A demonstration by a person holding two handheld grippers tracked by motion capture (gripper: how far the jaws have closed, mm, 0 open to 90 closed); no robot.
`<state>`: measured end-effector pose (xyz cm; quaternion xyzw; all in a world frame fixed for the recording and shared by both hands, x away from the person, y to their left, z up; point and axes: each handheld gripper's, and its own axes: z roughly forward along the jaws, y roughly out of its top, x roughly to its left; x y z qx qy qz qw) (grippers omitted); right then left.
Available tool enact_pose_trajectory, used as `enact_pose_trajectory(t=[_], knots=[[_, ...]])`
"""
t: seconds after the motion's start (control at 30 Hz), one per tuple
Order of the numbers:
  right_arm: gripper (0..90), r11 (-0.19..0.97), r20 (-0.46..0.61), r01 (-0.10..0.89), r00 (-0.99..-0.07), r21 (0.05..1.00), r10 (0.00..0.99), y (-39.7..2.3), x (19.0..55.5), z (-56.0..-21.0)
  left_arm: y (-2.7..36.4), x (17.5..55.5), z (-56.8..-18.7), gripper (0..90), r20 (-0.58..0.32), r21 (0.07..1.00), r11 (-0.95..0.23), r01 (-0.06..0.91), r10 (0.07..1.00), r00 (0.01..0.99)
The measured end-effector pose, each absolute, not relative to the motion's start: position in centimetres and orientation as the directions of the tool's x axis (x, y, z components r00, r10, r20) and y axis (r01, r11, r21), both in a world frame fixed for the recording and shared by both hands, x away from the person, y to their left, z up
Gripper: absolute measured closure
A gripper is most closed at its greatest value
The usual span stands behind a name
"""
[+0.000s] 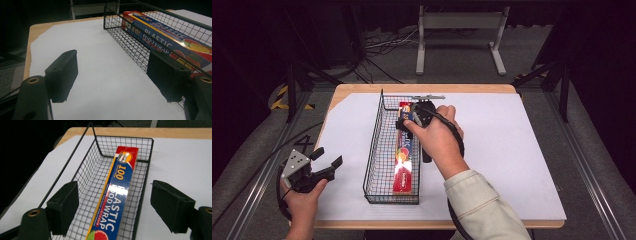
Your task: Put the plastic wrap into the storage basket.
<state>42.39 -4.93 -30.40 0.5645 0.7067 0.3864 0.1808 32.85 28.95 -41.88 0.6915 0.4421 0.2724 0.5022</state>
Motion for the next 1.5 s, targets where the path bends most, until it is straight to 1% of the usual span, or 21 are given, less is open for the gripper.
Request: enact_pose_trajectory(t=[0.13, 0.23, 0.27, 0.3, 0.4, 0.5, 0.53, 0.67, 0.77, 0.83, 0.97, 1.1, 1.13, 1.27, 1.3, 1.37, 1.5], knots=[[21.1, 0.083, 0.181, 0.635, -0.339, 0.768, 0.923, -7.8, 41.6, -29.4, 28.9, 32.6, -41.8, 25.4, -0.058, 0.935, -0.114, 0.336, 0.885, 0.462], [20.8, 0.078, 0.221, 0.640, -0.374, 0.765, 0.901, -9.8, 41.5, -29.1, 28.8, 32.4, -41.8, 25.4, -0.057, 0.934, -0.116, 0.339, 0.886, 0.461], [20.8, 0.078, 0.221, 0.640, -0.374, 0.765, 0.901, -9.8, 41.5, -29.1, 28.8, 32.4, -41.8, 25.4, -0.057, 0.934, -0.116, 0.339, 0.886, 0.461], [20.6, 0.095, 0.221, 0.629, -0.405, 0.771, 0.887, -10.7, 41.4, -28.9, 28.8, 32.3, -41.8, 25.4, -0.057, 0.933, -0.117, 0.339, 0.886, 0.461], [19.8, 0.114, 0.226, 0.606, -0.456, 0.788, 0.861, -13.0, 40.9, -28.4, 28.7, 32.1, -41.7, 25.4, -0.047, 0.932, -0.128, 0.340, 0.885, 0.463], [19.3, 0.107, 0.226, 0.586, -0.465, 0.803, 0.856, -15.1, 40.4, -27.8, 28.6, 32.0, -41.7, 25.4, -0.048, 0.931, -0.129, 0.341, 0.885, 0.464], [19.3, 0.107, 0.226, 0.586, -0.465, 0.803, 0.856, -15.1, 40.4, -27.8, 28.6, 32.0, -41.7, 25.4, -0.048, 0.931, -0.129, 0.341, 0.885, 0.464], [17.4, 0.109, 0.227, 0.575, -0.480, 0.811, 0.847, -17.2, 39.8, -27.2, 28.6, 32.0, -41.7, 25.4, -0.048, 0.930, -0.130, 0.343, 0.884, 0.464], [15.7, 0.156, 0.189, 0.564, -0.505, 0.811, 0.842, -18.8, 39.5, -27.4, 28.7, 32.1, -41.7, 25.9, -0.051, 0.930, -0.129, 0.345, 0.882, 0.468], [15.7, 0.164, 0.181, 0.558, -0.510, 0.813, 0.841, -19.2, 39.5, -27.5, 28.6, 32.1, -41.7, 25.9, -0.049, 0.929, -0.131, 0.345, 0.882, 0.469], [14.3, 0.181, 0.157, 0.537, -0.523, 0.824, 0.838, -21.1, 39.3, -28.3, 28.6, 32.1, -41.8, 26.1, -0.043, 0.928, -0.136, 0.347, 0.885, 0.464], [12.5, 0.217, 0.086, 0.453, -0.560, 0.865, 0.824, -23.4, 39.2, -29.6, 28.7, 32.2, -41.9, 26.1, -0.022, 0.926, -0.157, 0.343, 0.885, 0.466], [12.6, 0.227, 0.078, 0.446, -0.568, 0.866, 0.820, -24.1, 39.1, -30.2, 28.7, 32.2, -42.0, 26.1, -0.021, 0.924, -0.160, 0.346, 0.885, 0.464], [12.7, 0.229, 0.076, 0.440, -0.575, 0.868, 0.814, -25.4, 38.8, -31.7, 28.7, 32.3, -42.2, 26.0, -0.024, 0.921, -0.160, 0.355, 0.886, 0.462], [12.7, 0.235, 0.062, 0.427, -0.576, 0.873, 0.815, -26.1, 38.4, -32.8, 28.7, 32.3, -42.2, 26.0, -0.019, 0.921, -0.164, 0.353, 0.887, 0.462], [12.7, 0.234, 0.055, 0.415, -0.576, 0.879, 0.816, -26.3, 38.2, -33.1, 28.8, 32.2, -42.2, 26.0, -0.018, 0.922, -0.165, 0.350, 0.886, 0.464], [12.4, 0.219, 0.064, 0.404, -0.580, 0.888, 0.812, -27.4, 37.4, -35.0, 28.8, 32.2, -42.3, 26.0, -0.023, 0.921, -0.162, 0.354, 0.885, 0.465]])
